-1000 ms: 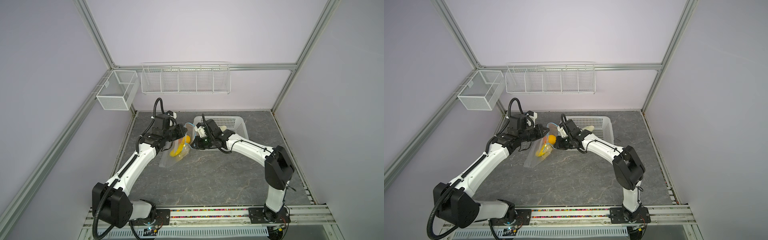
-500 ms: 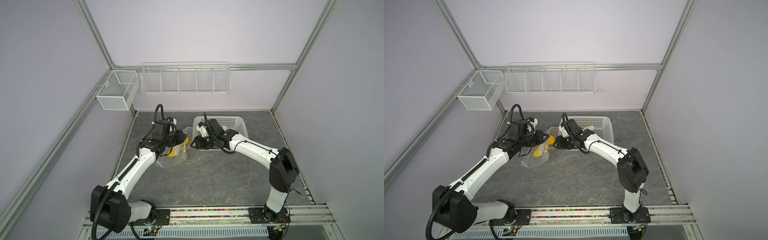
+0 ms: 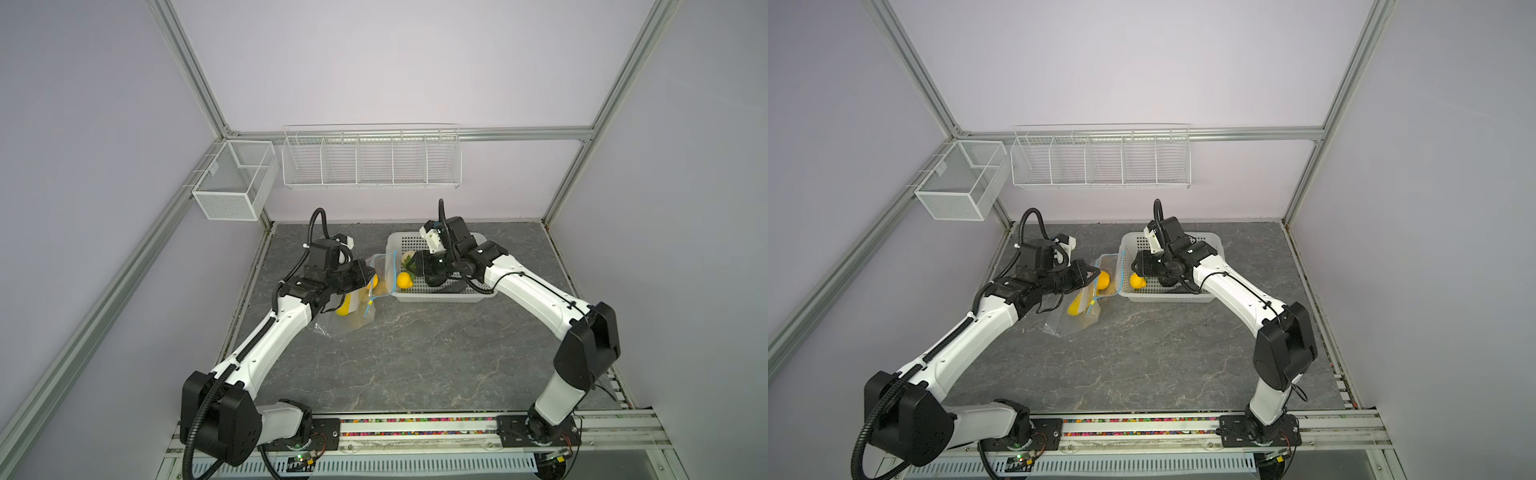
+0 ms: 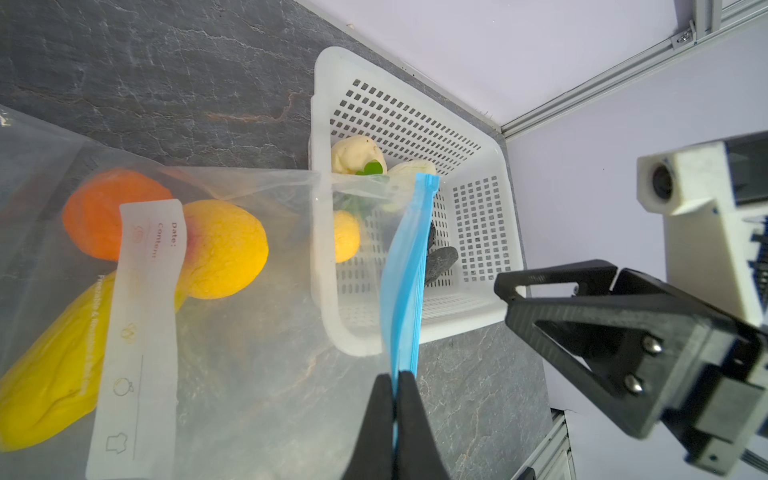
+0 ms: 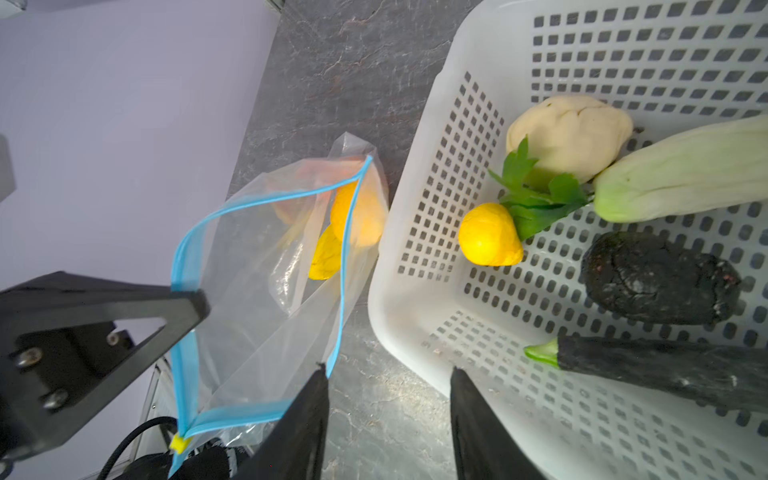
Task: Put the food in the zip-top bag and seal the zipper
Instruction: 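Lower the right gripper onto the yellow lemon in the basket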
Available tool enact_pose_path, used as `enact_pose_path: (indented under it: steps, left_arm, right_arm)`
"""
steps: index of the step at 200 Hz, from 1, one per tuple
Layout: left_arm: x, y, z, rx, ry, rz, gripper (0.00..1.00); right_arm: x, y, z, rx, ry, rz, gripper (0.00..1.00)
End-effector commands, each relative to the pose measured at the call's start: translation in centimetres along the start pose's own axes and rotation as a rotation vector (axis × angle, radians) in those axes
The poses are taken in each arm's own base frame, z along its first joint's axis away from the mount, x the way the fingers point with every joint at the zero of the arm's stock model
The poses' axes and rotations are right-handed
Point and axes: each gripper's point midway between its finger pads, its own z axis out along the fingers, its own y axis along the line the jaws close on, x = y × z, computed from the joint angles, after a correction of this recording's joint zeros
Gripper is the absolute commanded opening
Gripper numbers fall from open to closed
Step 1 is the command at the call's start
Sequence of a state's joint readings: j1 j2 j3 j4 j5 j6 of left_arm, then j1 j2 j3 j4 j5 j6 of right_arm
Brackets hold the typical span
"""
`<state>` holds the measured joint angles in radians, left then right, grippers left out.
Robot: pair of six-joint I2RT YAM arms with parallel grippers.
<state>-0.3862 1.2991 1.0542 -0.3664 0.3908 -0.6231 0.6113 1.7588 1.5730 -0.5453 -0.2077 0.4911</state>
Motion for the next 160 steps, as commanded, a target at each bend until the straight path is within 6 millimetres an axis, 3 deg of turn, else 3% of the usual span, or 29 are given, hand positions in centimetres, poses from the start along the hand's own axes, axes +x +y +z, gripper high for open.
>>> enact_pose_path:
  steps: [1,64,160]
  left_arm:
    - [-0.2,-0.2,-0.2,0.020,-0.013,-0.007,0.00]
    - [0.2,0.1,-0.2,0.015,-0.011,-0.021,0.00]
    - [0.1,0.1,-0.2,0.017,-0.014,-0.020,0.00]
  right_arm:
    - [0.1,-2.3,1.8,0.051,0.042,-0.009,0.49]
    - [1.0,-5.0,6.7,0.109,0.120,-0.016,0.50]
    - [2.0,-6.0,10.8,0.180,0.181,-0.051,0.57]
